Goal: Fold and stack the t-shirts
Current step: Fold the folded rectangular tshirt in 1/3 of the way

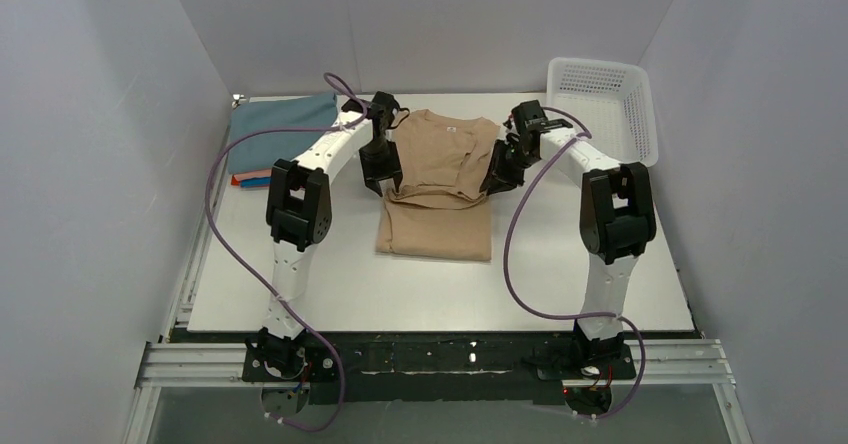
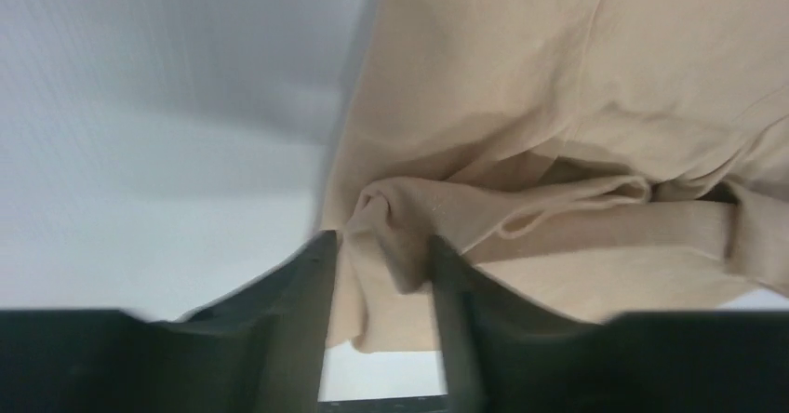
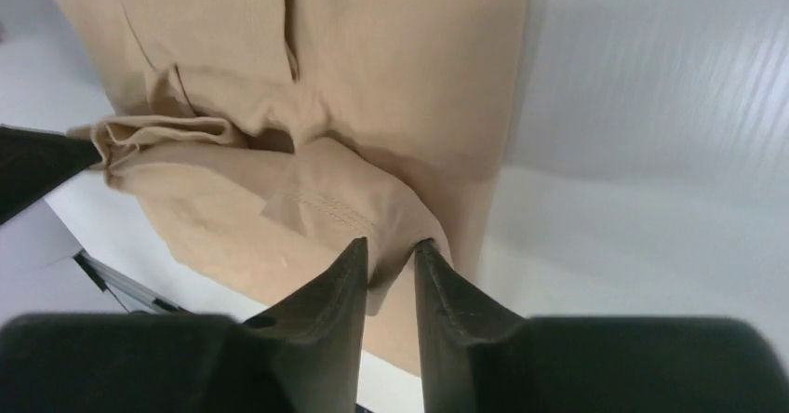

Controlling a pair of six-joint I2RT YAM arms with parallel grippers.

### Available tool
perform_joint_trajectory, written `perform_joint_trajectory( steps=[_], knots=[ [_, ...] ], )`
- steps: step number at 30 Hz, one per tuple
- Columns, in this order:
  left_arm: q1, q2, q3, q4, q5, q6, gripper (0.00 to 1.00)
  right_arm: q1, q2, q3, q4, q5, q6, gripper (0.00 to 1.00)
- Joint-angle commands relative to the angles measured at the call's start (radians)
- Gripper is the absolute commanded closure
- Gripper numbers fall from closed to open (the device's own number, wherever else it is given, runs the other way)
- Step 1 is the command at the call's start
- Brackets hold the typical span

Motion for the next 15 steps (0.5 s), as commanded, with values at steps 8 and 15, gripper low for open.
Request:
perform_joint_trajectory(
  steps=[8, 15],
  knots=[
    [0.031, -0.198, -0.022, -0.14, 0.011, 0.069, 0.02, -0.018, -0.073, 0.107, -0.081, 0.181, -0.034, 0.18],
    [0.032, -0.597, -0.575, 0.069, -0.001, 0.001, 0.02, 0.172, -0.274, -0.19, 0.115, 0.088, -0.096, 0.17]
  ],
)
